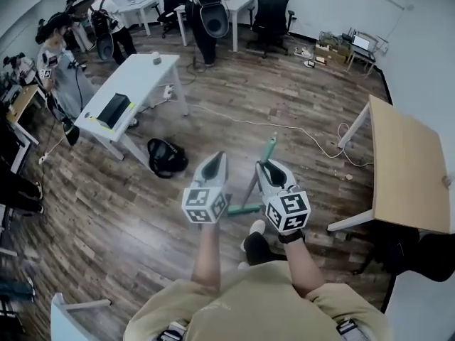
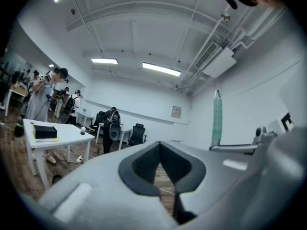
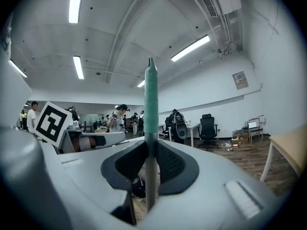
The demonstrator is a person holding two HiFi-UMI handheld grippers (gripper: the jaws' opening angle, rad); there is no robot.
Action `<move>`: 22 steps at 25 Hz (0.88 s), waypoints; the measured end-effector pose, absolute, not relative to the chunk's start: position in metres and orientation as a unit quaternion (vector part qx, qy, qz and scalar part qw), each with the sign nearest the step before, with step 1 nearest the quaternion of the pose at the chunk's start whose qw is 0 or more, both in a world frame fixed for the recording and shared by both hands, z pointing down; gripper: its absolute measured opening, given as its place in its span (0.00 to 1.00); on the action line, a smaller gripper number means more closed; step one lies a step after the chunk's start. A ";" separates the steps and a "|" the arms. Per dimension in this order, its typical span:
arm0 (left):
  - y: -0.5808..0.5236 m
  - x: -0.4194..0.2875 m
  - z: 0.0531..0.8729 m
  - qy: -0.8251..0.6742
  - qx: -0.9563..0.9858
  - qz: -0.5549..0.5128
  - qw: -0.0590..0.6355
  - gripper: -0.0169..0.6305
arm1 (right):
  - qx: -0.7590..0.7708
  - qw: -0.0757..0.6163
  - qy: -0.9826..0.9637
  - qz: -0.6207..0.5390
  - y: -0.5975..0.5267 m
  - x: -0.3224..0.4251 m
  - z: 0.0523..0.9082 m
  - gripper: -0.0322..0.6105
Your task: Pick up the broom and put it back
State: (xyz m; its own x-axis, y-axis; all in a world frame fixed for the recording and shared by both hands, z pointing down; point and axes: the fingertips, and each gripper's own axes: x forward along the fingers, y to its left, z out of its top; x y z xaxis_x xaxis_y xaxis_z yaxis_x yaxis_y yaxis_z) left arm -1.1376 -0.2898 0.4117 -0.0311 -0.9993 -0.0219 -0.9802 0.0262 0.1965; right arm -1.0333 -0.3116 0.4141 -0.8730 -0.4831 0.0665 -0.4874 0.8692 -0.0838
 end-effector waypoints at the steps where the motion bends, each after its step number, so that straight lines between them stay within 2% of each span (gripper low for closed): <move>1: -0.313 -1.142 0.411 -0.705 0.702 -0.078 0.062 0.03 | 0.262 0.023 -0.964 0.044 -0.329 -1.035 0.416 0.17; 8: -0.478 -1.143 0.372 -0.636 0.770 -0.052 0.032 0.03 | 0.323 0.021 -0.946 0.025 -0.488 -1.056 0.398 0.16; 14: -0.571 -1.147 0.365 -0.589 0.805 -0.064 0.043 0.03 | 0.358 0.015 -0.933 0.024 -0.576 -1.059 0.402 0.16; 22: -0.678 -1.253 0.409 -0.561 0.820 -0.061 0.095 0.03 | 0.449 0.035 -0.890 0.079 -0.706 -1.105 0.445 0.17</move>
